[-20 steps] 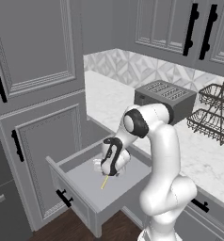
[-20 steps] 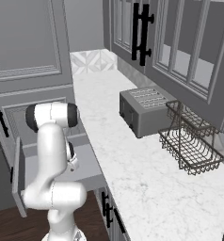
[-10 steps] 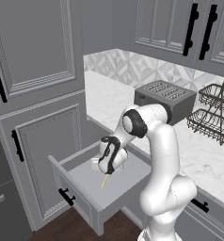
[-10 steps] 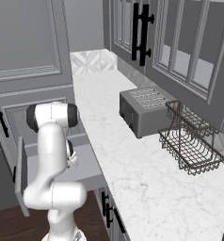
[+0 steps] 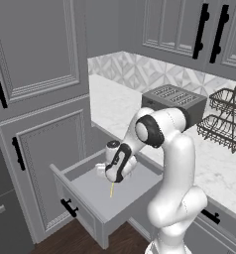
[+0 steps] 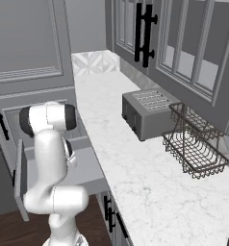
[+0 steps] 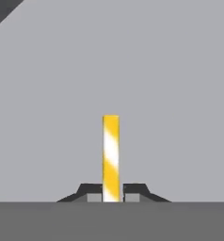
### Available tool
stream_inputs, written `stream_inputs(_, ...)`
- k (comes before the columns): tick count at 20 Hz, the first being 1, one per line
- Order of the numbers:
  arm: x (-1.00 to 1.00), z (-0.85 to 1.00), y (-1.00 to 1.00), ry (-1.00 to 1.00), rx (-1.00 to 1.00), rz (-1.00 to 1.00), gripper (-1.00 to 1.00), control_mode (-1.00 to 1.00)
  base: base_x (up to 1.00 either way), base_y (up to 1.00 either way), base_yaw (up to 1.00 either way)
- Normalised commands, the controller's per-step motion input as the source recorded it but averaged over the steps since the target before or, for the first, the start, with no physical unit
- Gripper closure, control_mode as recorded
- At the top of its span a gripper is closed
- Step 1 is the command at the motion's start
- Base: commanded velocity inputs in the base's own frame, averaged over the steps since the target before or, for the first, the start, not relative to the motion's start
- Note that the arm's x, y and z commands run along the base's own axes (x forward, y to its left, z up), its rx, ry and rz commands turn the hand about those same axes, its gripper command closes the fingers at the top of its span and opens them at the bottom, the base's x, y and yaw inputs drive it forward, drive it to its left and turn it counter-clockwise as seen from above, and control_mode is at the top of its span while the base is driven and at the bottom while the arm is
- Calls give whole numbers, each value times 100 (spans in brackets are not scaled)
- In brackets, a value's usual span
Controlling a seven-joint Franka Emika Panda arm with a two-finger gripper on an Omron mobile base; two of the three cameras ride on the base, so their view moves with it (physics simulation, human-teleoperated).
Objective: Take a straw from the drawer in front and place it inside the glass cup on the dining counter.
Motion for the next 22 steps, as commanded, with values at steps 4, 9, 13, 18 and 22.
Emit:
stream_inputs(4, -32, 100, -25, -19, 11, 0, 100, -100, 0, 0, 0)
stream_inputs(9, -5, 100, -24, -10, 17, 1, 100, -100, 0, 0, 0)
stream_inputs(13, 5, 100, -9, -1, 18, 2, 100, -100, 0, 0, 0)
stream_inputs(18, 19, 100, -5, 0, 11, 1, 100, -100, 0, 0, 0)
stream_inputs(22, 11, 100, -4, 0, 0, 0, 100, -100, 0, 0, 0)
